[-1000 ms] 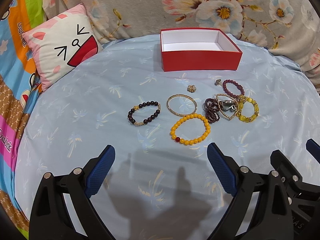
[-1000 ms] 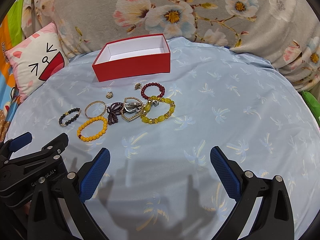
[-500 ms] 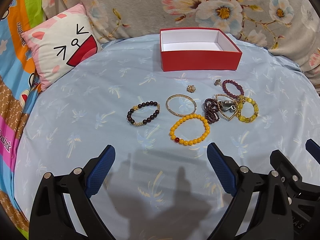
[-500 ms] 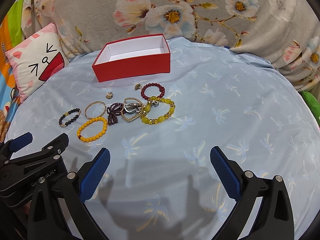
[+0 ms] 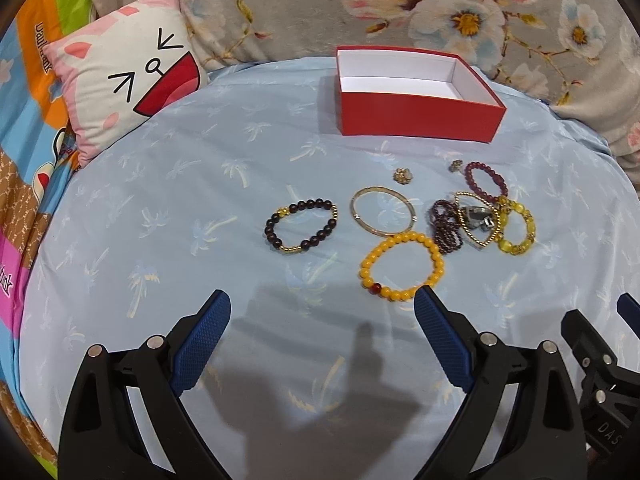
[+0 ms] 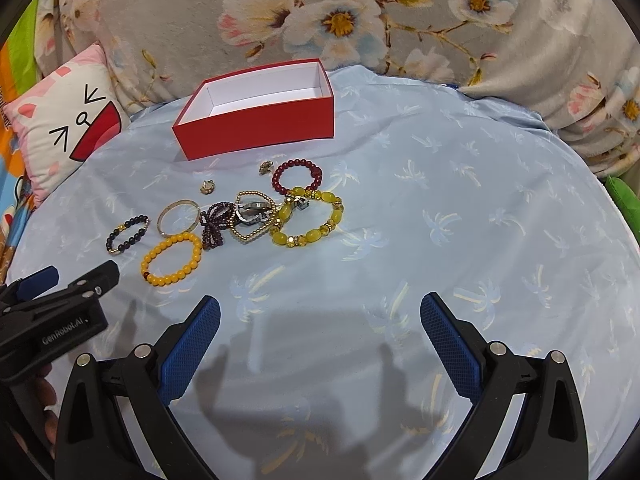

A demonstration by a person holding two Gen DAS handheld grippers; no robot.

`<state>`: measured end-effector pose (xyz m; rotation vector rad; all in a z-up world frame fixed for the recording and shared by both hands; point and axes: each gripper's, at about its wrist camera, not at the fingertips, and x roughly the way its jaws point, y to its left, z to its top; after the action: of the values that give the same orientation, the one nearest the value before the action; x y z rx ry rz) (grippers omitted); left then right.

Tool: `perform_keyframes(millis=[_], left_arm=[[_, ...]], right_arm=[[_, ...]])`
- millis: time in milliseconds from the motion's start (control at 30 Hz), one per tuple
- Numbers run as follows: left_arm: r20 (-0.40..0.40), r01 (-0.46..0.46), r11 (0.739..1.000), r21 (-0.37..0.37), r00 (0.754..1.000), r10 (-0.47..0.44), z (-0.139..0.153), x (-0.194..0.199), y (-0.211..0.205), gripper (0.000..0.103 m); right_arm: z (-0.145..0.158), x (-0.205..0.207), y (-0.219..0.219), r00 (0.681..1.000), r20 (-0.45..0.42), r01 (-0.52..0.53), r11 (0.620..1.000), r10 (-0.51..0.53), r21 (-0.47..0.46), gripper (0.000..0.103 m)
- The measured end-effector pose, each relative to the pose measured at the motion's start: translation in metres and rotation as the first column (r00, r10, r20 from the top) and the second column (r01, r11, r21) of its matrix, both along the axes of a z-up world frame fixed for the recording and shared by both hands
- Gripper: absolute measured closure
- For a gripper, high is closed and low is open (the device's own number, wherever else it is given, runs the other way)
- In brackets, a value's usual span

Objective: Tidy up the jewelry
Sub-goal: 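Lower the left tool onto the black-and-gold bead bracelet and close it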

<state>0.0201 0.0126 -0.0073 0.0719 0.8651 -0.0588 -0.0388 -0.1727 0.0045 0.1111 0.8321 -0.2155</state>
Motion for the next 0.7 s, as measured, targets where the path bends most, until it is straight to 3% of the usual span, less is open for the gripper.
perform_keyframes(millis=[267, 700], left_arm=[[-0.006, -0.02, 1.0, 0.002, 1.0, 0.02, -0.006, 0.021, 0.015, 0.014], [-0.06, -0.032, 0.999, -0.006, 0.998, 0.031, -0.032, 0.066, 0.025, 0.031]], right_arm=[[-0.007, 0.012, -0.007, 1.0, -0.016, 0.008, 1.0, -0.008, 0.013, 0.007], [-0.022, 0.032, -0.011, 0.998, -0.059, 0.012, 1.0, -0.011, 0.027, 0.007]])
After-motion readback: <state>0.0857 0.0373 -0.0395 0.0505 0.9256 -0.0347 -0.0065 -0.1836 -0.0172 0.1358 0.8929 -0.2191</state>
